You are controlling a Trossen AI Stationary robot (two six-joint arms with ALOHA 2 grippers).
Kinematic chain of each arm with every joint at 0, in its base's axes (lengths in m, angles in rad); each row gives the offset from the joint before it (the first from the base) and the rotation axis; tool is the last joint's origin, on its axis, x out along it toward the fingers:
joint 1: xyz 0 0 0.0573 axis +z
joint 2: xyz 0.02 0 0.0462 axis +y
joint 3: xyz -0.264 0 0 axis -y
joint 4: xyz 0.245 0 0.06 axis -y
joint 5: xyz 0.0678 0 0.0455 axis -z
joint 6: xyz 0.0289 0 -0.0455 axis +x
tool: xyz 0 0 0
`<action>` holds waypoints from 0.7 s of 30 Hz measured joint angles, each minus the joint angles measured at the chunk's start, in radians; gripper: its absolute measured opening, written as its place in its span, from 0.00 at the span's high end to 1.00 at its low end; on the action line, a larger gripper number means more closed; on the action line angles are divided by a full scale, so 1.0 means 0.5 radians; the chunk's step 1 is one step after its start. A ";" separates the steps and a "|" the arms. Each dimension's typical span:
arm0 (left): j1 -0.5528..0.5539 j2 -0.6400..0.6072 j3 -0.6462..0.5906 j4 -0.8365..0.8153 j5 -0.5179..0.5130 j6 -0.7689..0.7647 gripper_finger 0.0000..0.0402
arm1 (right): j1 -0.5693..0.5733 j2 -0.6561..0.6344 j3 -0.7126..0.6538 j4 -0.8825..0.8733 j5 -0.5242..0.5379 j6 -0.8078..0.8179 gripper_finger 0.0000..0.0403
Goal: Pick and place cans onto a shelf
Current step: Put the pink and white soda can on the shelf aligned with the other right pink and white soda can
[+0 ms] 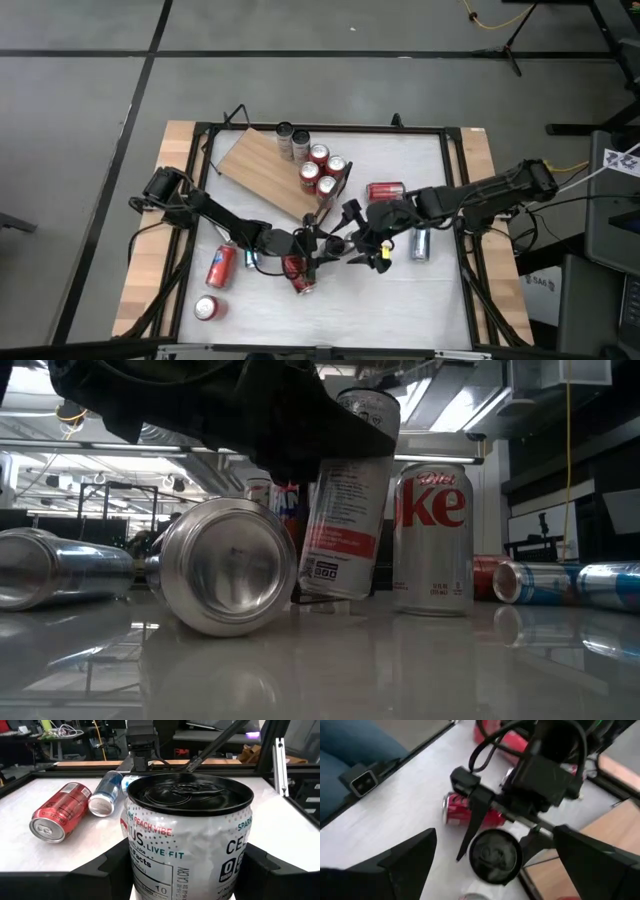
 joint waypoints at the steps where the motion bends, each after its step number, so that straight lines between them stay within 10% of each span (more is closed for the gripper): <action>1: 0.000 0.000 0.000 -0.002 0.000 -0.022 0.42 | 0.013 0.005 0.002 0.004 0.036 0.002 0.03; 21: -0.011 0.071 0.002 0.009 -0.010 -0.075 0.35 | 0.024 0.244 0.000 -0.033 0.065 0.140 0.03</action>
